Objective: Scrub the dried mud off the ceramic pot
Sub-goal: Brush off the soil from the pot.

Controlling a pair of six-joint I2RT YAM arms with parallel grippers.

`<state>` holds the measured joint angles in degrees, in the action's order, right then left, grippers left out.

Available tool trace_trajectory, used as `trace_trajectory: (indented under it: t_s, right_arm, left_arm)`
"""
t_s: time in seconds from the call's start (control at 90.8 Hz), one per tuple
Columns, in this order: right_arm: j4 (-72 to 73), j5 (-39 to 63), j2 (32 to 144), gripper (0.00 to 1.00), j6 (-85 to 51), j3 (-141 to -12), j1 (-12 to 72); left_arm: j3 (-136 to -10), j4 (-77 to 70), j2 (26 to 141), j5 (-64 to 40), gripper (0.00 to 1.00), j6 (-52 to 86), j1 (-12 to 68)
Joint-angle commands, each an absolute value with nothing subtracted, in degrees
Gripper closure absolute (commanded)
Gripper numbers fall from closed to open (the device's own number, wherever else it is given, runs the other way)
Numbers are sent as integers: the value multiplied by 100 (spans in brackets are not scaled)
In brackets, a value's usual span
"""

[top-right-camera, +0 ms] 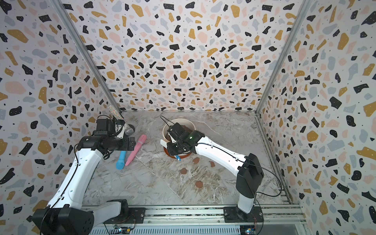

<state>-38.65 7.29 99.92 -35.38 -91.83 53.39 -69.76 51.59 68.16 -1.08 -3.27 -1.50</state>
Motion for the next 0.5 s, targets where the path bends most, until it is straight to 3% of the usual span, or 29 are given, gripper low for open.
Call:
trace_trajectory:
  t_s: [0.0,0.485]
  right_arm:
    - [-4348,236,9543,100,-3785,-8919,5211]
    - [-4819,965,7887,100,-3155,-7019,5123]
  left_arm:
    - [-6944,5125,6822,-266,0,-390,-176]
    - [-6870,5140,6855,-582,0,-421,-176]
